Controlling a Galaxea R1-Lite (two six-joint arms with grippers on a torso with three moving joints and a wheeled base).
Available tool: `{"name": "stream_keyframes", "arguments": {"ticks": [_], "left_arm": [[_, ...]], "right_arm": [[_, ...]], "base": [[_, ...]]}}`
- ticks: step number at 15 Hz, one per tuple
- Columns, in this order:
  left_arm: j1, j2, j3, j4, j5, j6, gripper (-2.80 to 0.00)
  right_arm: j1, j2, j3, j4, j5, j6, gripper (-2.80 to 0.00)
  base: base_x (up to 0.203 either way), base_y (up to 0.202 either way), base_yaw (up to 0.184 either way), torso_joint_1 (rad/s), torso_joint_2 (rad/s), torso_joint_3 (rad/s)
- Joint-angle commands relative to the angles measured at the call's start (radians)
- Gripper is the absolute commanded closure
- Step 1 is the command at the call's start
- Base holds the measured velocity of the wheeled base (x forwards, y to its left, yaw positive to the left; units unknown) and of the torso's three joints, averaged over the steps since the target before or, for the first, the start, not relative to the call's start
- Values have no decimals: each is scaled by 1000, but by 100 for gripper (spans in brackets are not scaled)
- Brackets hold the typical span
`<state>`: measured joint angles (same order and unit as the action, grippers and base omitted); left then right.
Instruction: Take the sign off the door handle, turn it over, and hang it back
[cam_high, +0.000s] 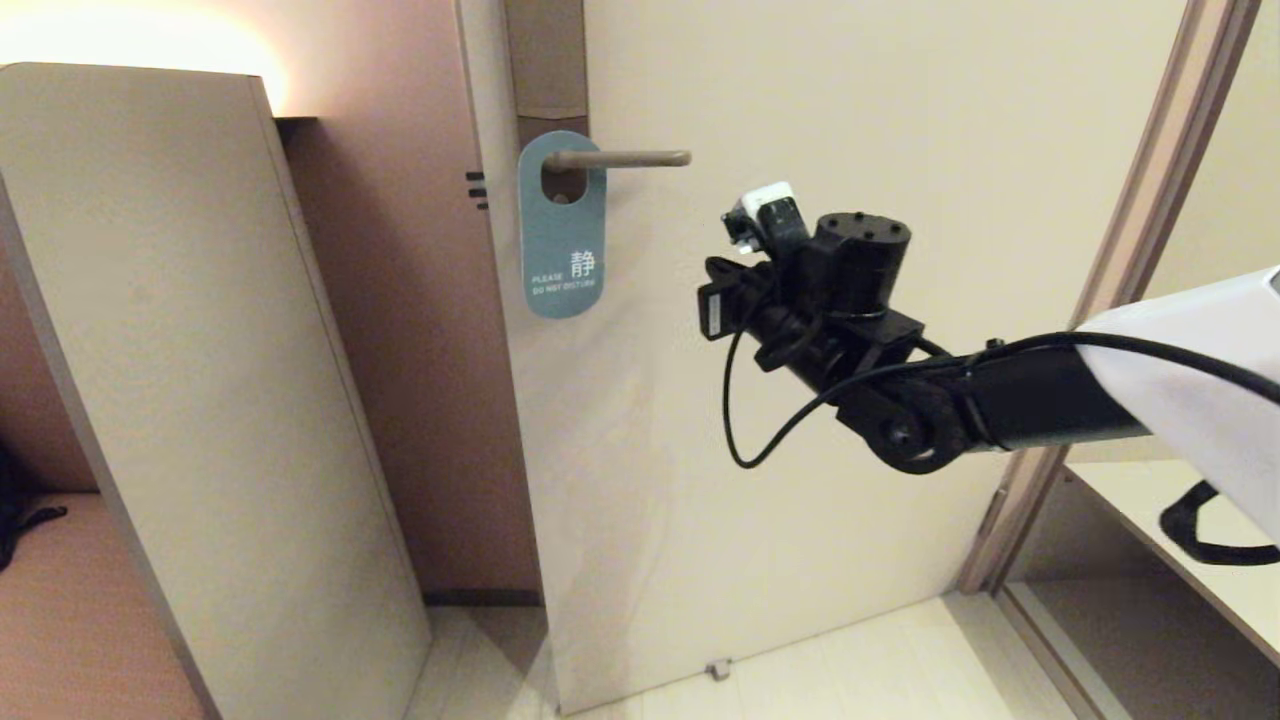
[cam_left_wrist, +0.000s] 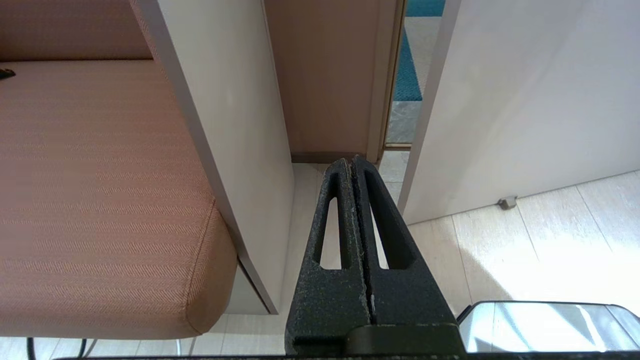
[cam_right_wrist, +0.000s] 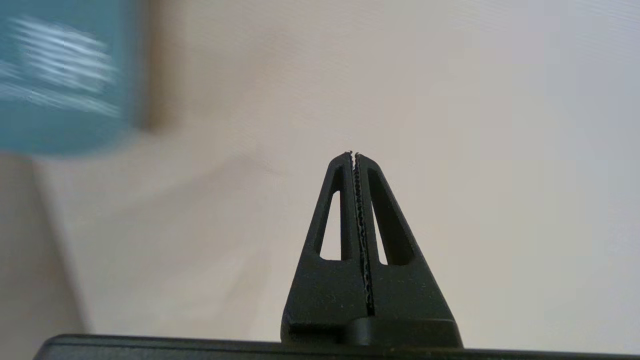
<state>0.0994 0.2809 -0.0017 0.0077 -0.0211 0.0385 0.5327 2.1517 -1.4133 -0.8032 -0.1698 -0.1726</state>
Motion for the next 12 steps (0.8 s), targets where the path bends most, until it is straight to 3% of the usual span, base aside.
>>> {"name": "stream_keyframes", "arguments": {"ticks": [1, 7, 12], "left_arm": [[0, 1, 0, 0, 0, -2, 0], [0, 1, 0, 0, 0, 0, 0], [0, 1, 0, 0, 0, 0, 0]], "right_arm": [[-56, -126, 116, -4, -13, -6, 0], [-303, -318, 415, -4, -49, -53, 0], [-424, -454, 620, -8, -47, -54, 0]], "base": [[0, 0, 0, 0, 0, 0], [0, 0, 0, 0, 0, 0], [0, 0, 0, 0, 0, 0]]}}
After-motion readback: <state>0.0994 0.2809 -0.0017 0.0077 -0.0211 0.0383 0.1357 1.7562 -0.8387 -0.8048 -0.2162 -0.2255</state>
